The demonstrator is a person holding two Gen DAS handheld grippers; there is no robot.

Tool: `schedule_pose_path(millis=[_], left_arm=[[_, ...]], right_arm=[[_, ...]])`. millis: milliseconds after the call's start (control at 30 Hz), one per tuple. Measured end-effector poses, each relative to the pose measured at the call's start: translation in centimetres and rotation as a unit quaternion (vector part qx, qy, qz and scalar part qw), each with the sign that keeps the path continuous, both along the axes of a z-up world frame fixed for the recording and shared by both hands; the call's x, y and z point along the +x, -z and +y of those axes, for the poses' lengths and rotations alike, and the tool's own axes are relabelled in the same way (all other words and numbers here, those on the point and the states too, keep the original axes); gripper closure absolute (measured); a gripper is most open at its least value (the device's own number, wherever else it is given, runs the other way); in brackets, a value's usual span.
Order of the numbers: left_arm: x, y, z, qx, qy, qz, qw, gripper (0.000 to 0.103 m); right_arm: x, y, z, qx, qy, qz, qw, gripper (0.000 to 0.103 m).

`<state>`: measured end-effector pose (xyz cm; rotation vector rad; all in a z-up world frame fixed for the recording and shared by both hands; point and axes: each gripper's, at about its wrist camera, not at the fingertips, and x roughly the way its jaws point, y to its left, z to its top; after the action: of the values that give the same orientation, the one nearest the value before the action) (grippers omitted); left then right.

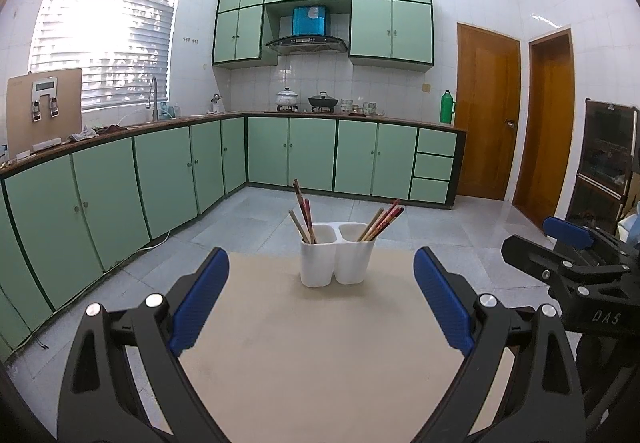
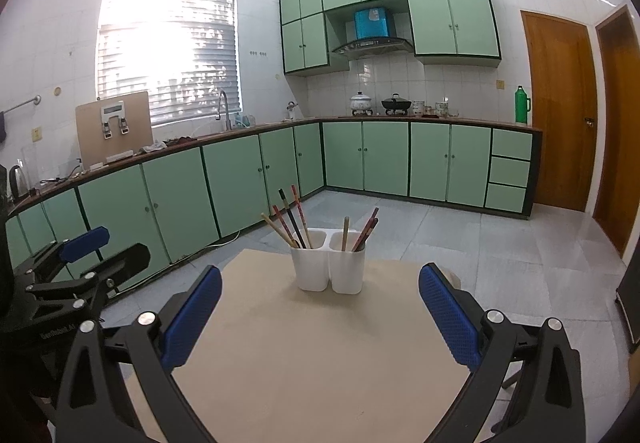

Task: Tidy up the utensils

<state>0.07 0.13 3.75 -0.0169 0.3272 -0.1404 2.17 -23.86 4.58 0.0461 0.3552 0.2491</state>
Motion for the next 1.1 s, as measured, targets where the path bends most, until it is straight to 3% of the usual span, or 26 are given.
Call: schedule_pose_path(millis=[1100], left_arm=[[0.21,0.4,0.0,0.0,0.005,0.005,1.0,0.012]], right_arm=[[0.04,0.36,0.43,-0.006,-0.003,0.001,1.0,0.006]])
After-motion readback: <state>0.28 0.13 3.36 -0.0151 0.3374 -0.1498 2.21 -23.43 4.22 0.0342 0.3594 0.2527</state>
